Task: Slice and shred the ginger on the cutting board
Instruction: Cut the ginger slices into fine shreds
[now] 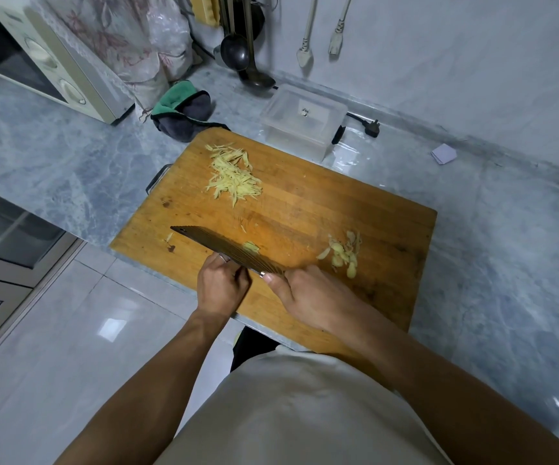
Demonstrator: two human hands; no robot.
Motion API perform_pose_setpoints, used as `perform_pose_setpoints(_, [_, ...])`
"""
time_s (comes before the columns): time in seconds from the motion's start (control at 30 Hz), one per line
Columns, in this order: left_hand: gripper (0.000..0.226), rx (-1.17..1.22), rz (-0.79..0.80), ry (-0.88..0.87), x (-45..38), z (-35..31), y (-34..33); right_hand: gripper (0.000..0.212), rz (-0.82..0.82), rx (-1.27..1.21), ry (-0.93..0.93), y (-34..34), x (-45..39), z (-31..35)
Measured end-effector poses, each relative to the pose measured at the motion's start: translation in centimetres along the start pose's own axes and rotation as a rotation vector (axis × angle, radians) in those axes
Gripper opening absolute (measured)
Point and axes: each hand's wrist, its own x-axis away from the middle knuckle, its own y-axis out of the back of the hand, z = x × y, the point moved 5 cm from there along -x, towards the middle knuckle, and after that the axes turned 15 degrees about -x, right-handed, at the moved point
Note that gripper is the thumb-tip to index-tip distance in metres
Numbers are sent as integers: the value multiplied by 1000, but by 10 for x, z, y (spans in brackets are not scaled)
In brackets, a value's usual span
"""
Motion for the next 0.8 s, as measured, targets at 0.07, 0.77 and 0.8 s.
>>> perform_pose_setpoints(0.07, [31,-3,2,-3,1,0,-1,58,4,-2,-6,1,0,1])
perform_pose_setpoints(0.77, [29,-2,-36,-5,1,1,-3,64,-6,-19,-1,3,-5,-4])
perform_pose_setpoints(0.8, [30,-2,-35,-6,1,1,-3,63,-9,-13,-2,3,-5,-5])
